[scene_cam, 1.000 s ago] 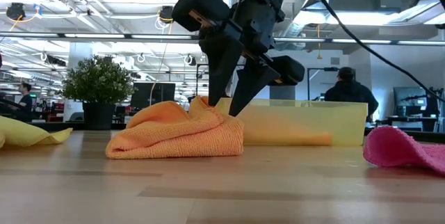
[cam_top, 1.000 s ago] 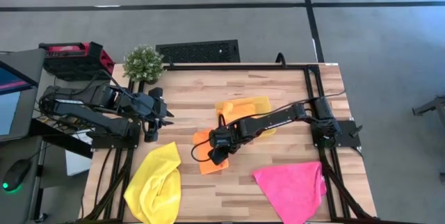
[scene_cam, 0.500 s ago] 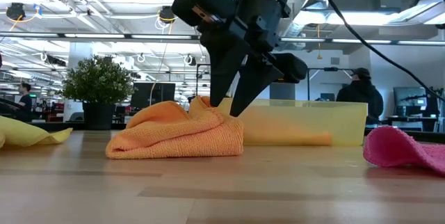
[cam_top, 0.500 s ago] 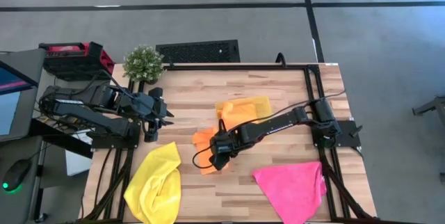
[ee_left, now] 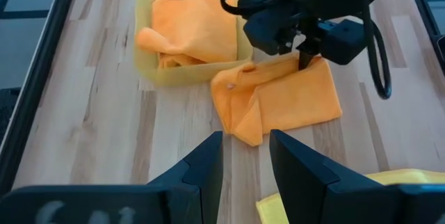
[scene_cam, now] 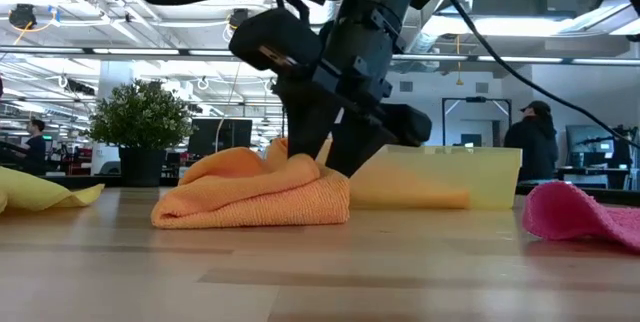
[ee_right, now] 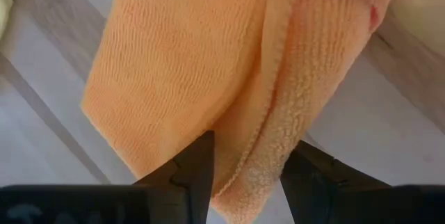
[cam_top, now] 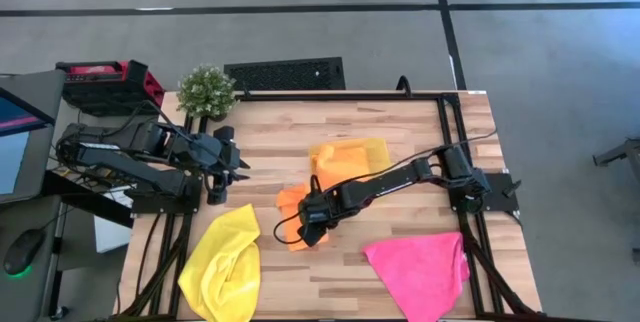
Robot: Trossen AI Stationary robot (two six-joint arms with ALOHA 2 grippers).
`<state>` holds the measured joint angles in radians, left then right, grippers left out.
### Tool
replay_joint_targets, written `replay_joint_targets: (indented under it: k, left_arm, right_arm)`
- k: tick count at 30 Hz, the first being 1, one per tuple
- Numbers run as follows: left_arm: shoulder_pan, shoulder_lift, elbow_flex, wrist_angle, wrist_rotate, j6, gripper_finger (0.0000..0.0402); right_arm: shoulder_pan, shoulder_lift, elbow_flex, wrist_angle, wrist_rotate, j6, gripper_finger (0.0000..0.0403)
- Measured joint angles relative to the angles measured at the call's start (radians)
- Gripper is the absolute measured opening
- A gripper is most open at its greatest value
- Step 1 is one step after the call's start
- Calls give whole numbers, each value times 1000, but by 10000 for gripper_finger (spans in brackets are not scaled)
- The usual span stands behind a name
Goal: Fold microfiber towels
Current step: Put the folded orange microfiber towel into the yellow bin
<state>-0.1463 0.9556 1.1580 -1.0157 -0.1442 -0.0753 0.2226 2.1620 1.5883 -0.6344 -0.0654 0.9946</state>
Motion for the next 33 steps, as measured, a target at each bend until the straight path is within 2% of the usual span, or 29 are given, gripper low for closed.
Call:
replay_joint_targets:
  k: [6, 15, 21, 33]
  left_arm:
    - [0, 0, 0, 0, 2, 0, 112]
    - [0, 0, 0, 0, 2, 0, 112]
    - [0, 0, 0, 0, 2, 0, 112]
    - [0, 0, 0, 0, 2, 0, 112]
  right_arm:
    - [0, -3, -1, 4, 11, 0, 148]
    - [-1, -4, 2, -2, -18, -27, 14]
    - [0, -3, 56, -60, -42, -75, 15]
    - [0, -4, 192, -287, -45, -208, 6]
